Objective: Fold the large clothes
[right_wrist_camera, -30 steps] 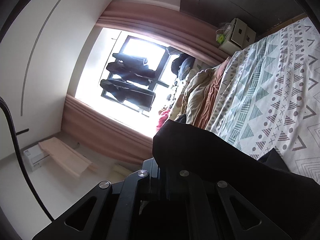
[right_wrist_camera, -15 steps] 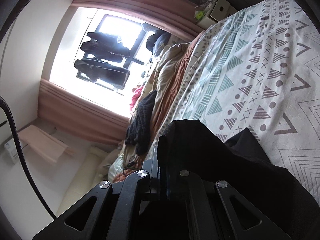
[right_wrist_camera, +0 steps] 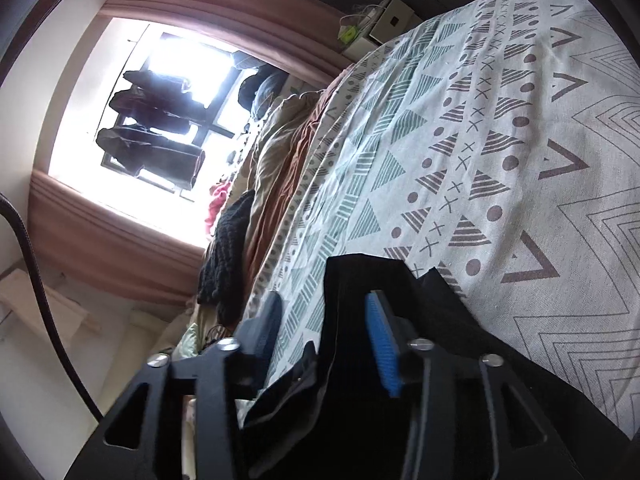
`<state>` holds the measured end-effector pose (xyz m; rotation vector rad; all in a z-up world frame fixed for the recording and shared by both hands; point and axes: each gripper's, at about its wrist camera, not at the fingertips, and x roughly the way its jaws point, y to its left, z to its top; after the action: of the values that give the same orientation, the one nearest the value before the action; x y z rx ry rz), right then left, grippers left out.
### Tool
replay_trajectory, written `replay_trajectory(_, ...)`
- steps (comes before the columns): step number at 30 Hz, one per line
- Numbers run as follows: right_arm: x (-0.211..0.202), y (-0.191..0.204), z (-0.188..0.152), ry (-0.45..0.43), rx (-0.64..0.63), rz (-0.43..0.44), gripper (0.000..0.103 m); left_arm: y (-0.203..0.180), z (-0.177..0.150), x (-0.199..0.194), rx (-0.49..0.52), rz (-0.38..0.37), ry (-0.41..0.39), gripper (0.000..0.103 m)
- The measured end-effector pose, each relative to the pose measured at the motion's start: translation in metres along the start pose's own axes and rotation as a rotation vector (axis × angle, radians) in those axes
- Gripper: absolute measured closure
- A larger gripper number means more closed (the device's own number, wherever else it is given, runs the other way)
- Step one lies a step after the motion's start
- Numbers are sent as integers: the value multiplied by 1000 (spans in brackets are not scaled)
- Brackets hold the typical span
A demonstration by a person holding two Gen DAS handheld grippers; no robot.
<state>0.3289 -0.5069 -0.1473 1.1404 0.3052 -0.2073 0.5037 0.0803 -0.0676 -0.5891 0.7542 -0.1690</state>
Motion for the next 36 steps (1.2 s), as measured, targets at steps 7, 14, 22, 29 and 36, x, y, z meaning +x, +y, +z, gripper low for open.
replay_trajectory(7, -8, 12, -1, 31, -71, -28, 41, -3, -8, -28, 41, 32, -62, 17)
replay_trajectory(14, 9, 25, -6, 136, -292, -226, 41, 13, -28, -12, 122, 113, 42, 17)
replay_trajectory(22, 28, 1, -8, 279, -405, -407, 41, 42, -59, 34, 159, 204, 234, 36)
replay_trajectory(29, 40, -22, -10, 362, -473, -507, 41, 53, -73, 44, 140, 192, 266, 88)
replay_trajectory(36, 31, -7, -17, 336, -504, -423, 91, 38, -62, 18, 164, 162, 161, 101)
